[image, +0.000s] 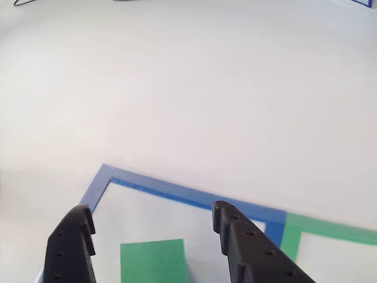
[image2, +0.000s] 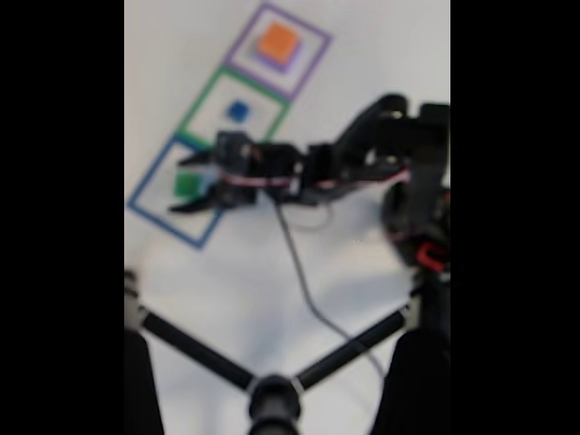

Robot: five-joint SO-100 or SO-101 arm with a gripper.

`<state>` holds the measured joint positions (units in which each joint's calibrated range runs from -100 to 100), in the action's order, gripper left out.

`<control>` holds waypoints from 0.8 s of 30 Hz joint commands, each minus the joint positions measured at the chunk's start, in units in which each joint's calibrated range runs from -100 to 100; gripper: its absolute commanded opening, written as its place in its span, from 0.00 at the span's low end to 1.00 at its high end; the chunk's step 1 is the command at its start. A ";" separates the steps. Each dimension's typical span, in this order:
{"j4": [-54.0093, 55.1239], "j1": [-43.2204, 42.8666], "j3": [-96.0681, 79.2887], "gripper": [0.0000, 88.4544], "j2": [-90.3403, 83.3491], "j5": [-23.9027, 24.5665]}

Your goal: Tower of hanoi

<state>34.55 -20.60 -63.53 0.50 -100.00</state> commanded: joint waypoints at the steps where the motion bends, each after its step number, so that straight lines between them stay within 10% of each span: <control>1: -29.89 3.64 3.87 0.15 -24.14 0.00; 13: -107.19 15.30 45.04 0.00 -44.65 0.00; 24: -131.79 27.12 68.12 0.00 -44.81 0.00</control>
<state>-94.06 3.21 0.82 -42.07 -100.00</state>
